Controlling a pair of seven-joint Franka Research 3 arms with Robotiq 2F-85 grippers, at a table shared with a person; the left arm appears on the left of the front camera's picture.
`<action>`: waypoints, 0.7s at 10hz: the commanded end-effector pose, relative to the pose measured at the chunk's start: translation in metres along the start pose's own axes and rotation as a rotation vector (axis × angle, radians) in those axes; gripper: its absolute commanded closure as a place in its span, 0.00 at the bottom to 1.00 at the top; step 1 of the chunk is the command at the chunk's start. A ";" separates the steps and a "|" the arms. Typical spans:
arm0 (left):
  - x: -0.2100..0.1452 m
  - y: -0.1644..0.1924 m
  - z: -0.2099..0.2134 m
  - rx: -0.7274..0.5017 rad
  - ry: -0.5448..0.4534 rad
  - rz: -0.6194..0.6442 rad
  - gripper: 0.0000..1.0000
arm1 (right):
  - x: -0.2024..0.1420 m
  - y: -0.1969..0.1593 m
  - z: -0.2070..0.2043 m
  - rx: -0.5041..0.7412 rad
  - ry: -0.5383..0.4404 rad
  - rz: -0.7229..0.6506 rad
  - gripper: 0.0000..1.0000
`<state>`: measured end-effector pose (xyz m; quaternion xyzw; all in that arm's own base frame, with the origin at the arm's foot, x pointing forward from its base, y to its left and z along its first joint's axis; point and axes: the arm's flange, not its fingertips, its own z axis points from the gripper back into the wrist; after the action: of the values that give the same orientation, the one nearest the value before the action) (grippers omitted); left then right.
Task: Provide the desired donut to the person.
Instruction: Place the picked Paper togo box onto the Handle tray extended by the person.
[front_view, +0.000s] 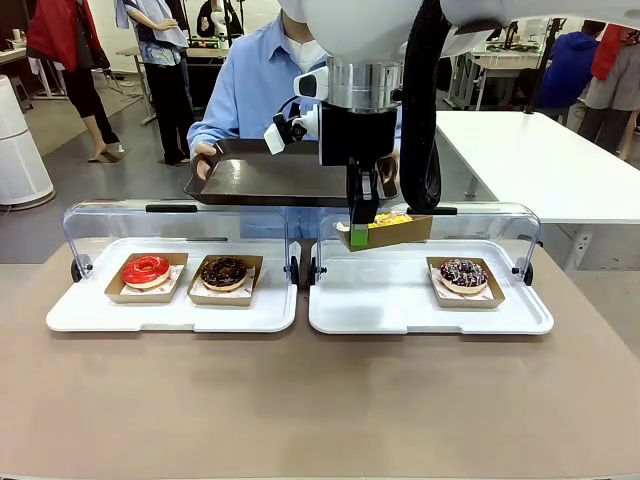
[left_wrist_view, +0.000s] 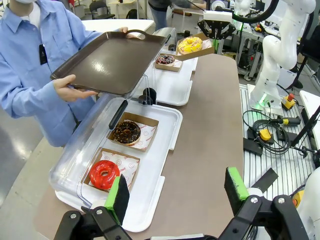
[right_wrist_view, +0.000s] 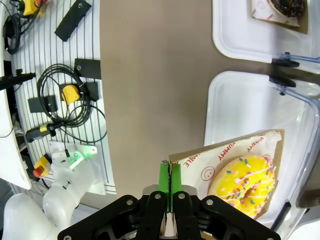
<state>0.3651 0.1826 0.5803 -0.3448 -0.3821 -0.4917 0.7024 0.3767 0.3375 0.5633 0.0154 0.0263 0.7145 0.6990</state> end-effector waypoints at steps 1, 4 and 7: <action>0.000 -0.001 0.002 -0.003 -0.005 -0.007 0.00 | 0.000 0.001 0.000 -0.001 0.001 -0.004 1.00; 0.000 -0.001 0.002 -0.003 -0.005 -0.007 0.00 | 0.000 0.001 0.000 -0.001 0.001 -0.004 1.00; 0.000 -0.001 0.002 -0.003 -0.005 -0.007 0.00 | 0.000 0.001 0.000 -0.001 0.001 -0.004 1.00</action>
<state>0.3651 0.1826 0.5803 -0.3449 -0.3821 -0.4917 0.7024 0.3766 0.3377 0.5633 0.0154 0.0263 0.7146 0.6989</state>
